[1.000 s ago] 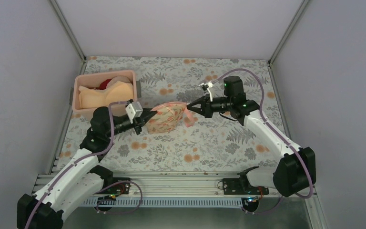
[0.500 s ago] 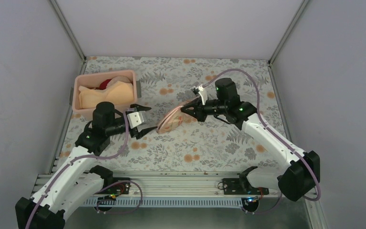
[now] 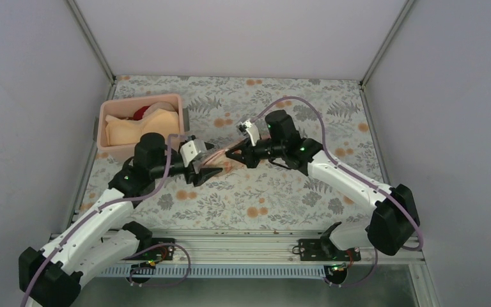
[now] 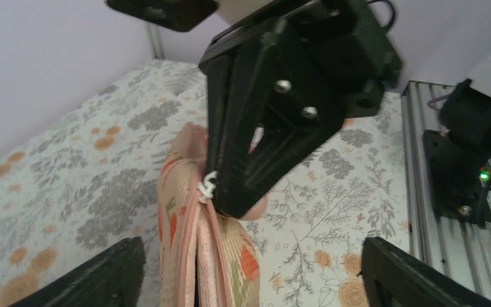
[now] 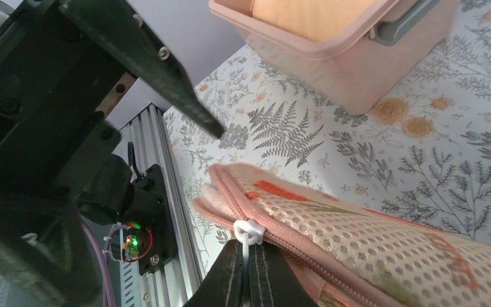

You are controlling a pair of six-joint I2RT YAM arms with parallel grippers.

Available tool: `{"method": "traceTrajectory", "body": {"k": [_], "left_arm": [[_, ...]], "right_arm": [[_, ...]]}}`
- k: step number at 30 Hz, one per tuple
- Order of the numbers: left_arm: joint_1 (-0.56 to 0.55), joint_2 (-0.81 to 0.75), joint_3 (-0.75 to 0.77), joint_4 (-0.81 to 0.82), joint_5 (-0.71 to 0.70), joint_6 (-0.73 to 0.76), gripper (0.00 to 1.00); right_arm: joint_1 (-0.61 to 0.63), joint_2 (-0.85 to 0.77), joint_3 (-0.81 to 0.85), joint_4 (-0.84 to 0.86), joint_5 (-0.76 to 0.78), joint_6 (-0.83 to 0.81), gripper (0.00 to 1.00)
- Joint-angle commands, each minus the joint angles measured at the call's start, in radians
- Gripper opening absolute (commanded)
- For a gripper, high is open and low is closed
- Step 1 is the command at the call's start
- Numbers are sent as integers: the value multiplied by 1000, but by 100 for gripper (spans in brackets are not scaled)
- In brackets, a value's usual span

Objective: Unzip the laundry bag and remove the bra

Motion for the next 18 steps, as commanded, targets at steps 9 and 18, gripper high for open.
{"method": "traceTrajectory", "body": {"k": [9,18], "left_arm": [[-20,30,-7,34,-210,77,39],[-53,54,-4,-5,-197,250,35]], "right_arm": [[49,16,35,59,-37,-20,3],[53,18,37,54,-59,-42,3]]}}
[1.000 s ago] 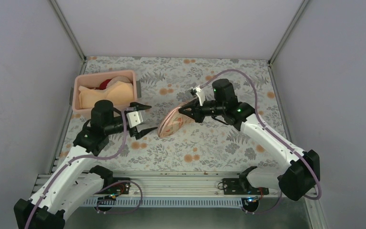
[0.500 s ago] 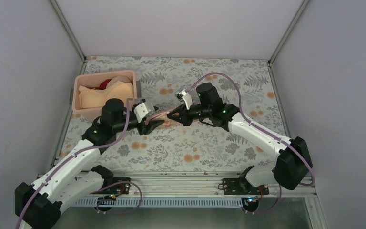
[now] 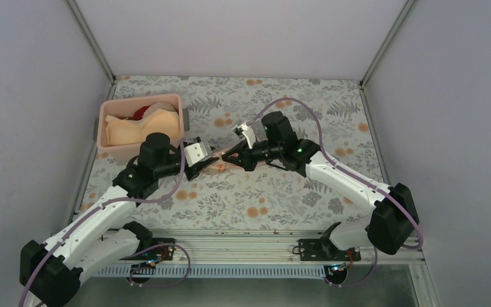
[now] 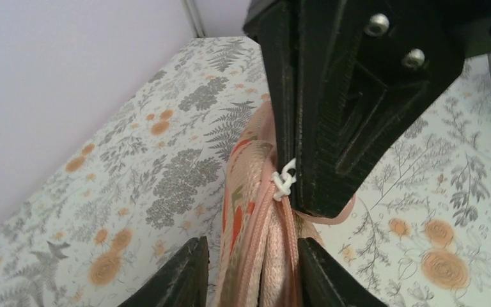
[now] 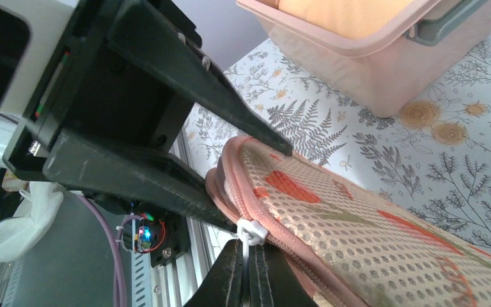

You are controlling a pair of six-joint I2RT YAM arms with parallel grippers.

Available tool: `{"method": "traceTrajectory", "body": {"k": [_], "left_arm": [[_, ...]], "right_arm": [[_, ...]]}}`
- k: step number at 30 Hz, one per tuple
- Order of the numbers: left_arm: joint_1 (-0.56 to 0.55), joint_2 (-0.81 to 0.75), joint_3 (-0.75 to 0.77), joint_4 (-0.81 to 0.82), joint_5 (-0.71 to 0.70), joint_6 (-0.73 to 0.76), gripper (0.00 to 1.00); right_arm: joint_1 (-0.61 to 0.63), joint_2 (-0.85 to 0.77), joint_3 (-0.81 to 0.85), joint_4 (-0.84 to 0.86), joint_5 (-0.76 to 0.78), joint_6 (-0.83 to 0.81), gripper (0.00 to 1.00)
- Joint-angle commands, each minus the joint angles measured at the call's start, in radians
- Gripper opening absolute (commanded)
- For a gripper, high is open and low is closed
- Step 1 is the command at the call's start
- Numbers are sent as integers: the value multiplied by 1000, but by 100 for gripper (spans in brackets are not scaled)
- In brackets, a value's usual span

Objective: Unzip the laundry bag and remove the bra

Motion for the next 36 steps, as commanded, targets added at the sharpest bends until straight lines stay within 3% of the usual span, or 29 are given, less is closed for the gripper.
{"method": "traceTrajectory", "body": {"k": [1,3,4,18,30,36], "left_arm": [[-15,8,-1,-11,-1,91,27],[-15,5,4,-8,0,86,7],[-15,1,7,-7,3,85,3],[-12,-47,-54,-10,-42,318,2],[116,-83,-89,28,65,100,2],[169,-102,-143,35,87,53,2]], "right_arm": [[14,1,35,36,-36,-32,3],[14,-4,36,30,-44,-41,3],[14,-8,34,29,-48,-45,3],[-219,-28,-52,-108,-120,-91,4],[-468,-46,-129,-143,-176,-71,4],[-498,-38,-145,-142,-197,-75,4]]}}
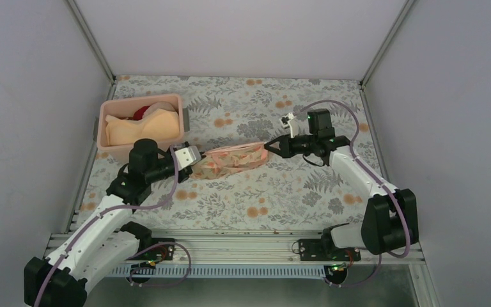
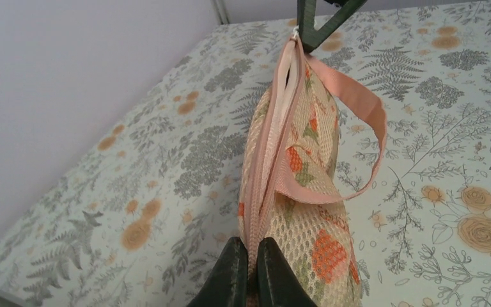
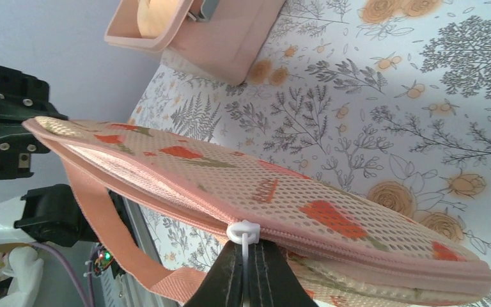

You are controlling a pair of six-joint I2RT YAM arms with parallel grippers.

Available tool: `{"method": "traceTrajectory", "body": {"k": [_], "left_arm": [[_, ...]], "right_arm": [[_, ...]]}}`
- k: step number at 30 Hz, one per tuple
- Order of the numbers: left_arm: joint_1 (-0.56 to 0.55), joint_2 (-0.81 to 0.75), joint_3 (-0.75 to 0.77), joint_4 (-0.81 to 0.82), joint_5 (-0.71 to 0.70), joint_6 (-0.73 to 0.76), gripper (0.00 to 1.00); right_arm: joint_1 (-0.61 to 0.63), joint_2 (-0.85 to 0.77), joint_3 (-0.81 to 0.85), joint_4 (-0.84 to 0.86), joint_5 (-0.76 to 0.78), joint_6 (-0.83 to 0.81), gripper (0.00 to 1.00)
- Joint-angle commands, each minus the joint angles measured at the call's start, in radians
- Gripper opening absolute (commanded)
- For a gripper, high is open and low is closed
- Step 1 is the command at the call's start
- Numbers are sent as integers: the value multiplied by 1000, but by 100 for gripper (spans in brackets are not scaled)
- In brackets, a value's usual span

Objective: Unzip the laundry bag and remove the bra

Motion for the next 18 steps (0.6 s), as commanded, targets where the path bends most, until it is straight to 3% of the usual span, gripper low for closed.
{"method": "traceTrajectory", "body": {"k": [1,5,6,9,11,12,15,18], "left_arm": [[37,-16,-51,25,31,-60,2],[38,-12,-90,27,51,-30,3],[38,-11,-94,18,67,-5,13],[40,-15,-75,-60,156,102,67],[38,-16,-37,-125,216,169,93],[39,-15,-11,-166,257,206,99],[22,-8,53,-267,357,262,100],[-39,9,67,-176,286,71,100]], "right_arm": [[-12,-16,-24,11,-12,-3,4],[70,-6,-36,29,30,4,4],[96,-8,-38,46,23,13,4],[167,-16,-30,91,31,43,4],[202,-15,-14,101,49,53,4],[218,-13,-1,103,60,59,4],[266,-8,17,129,79,90,4],[309,-10,33,161,84,121,4]]}}
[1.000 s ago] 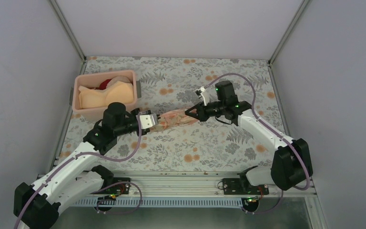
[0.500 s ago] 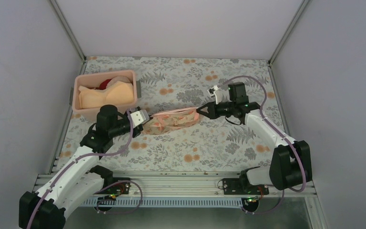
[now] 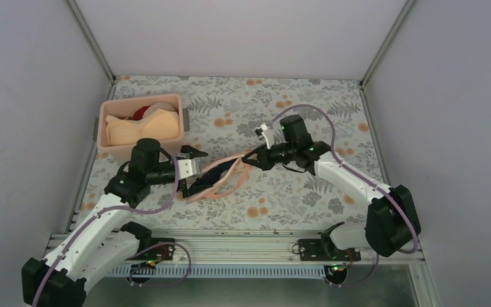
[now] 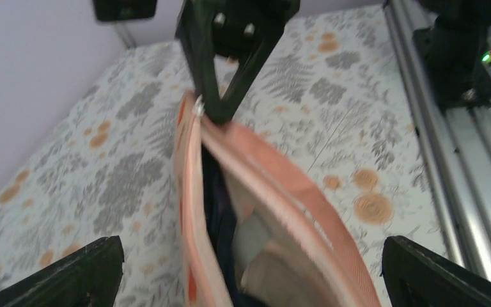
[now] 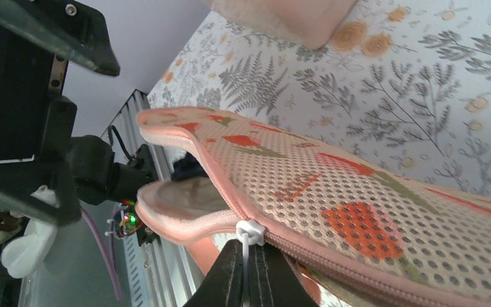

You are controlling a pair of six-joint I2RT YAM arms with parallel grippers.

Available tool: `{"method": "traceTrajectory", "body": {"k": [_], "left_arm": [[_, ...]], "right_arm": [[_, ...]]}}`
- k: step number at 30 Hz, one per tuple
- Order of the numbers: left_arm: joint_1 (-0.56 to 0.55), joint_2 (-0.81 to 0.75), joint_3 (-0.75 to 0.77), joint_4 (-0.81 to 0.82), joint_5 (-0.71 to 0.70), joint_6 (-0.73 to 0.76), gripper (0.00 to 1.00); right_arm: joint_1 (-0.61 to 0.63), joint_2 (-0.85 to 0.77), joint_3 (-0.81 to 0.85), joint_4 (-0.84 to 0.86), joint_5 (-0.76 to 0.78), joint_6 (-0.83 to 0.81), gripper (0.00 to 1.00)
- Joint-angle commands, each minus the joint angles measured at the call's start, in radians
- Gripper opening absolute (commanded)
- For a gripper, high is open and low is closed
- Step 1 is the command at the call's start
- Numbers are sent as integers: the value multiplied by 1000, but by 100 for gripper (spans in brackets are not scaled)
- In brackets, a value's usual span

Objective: Unzip the laundry bag and remove the bra

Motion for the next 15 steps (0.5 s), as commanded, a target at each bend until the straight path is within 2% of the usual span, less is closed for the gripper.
{"method": "traceTrajectory", "body": {"k": [1,2,4,9,12,15], "left_arm": [[-75,19,44,67,8,-165,100],[-98,29,41,115,-42,-253,100],[-145,58,43,185,-143,-338,100],[-246,125,66,246,-348,-365,95],[-256,139,65,269,-404,-355,79],[-258,136,59,265,-403,-320,64]], "right_arm": [[59,-9,53,88,20,61,4],[71,-7,60,92,25,65,4],[94,-5,75,96,31,73,4],[144,8,100,105,44,85,4],[161,12,106,107,43,81,4],[167,12,108,104,40,72,4]]}}
